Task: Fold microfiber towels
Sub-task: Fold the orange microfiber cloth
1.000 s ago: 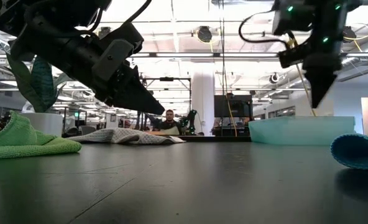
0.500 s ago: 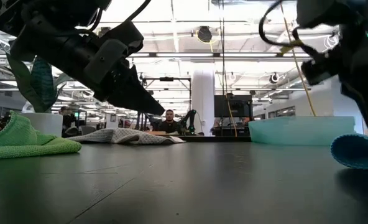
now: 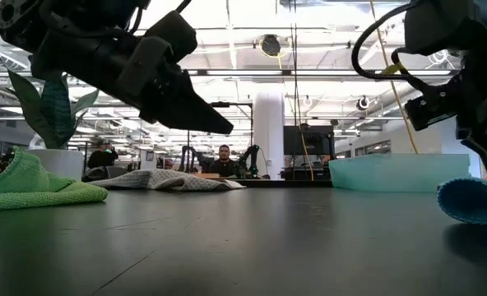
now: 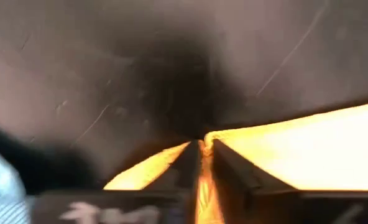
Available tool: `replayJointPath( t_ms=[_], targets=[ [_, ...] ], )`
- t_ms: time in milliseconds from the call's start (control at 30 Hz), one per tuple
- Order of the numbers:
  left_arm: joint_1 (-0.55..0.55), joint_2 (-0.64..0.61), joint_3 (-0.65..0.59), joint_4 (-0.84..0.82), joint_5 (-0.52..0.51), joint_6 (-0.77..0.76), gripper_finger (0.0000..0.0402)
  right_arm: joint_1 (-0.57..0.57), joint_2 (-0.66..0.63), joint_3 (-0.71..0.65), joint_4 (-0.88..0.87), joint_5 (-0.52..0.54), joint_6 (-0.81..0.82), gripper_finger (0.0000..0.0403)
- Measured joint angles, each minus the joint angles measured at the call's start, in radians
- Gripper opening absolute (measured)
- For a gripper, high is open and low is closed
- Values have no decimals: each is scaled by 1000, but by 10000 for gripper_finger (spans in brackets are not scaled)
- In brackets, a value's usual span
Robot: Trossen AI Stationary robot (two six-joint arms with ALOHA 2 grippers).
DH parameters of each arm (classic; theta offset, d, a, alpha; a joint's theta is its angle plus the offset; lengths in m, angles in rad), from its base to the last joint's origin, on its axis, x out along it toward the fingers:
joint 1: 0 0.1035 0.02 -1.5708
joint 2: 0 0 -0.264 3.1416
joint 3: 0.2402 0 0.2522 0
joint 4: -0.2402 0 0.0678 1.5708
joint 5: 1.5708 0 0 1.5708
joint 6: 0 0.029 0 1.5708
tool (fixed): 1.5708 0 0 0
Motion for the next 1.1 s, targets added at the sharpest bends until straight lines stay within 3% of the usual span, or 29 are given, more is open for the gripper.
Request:
replayJointPath(
  t_ms=[200,433,533,800,1000,1100],
  targets=[
    [-47,0,0,9,0,89,26,1,-40,62,152,124,-134,12],
    [-145,0,0,98,-67,181,26,0,-69,88,664,134,-502,4],
    [-174,0,0,149,-76,233,26,1,-84,112,791,130,-638,2],
    [-217,0,0,196,-28,258,26,0,-162,152,881,101,-765,3],
    [-220,0,0,217,132,283,28,1,-166,152,845,100,-761,3],
    [-221,0,0,217,164,274,51,1,-162,152,819,102,-761,3]
  ],
)
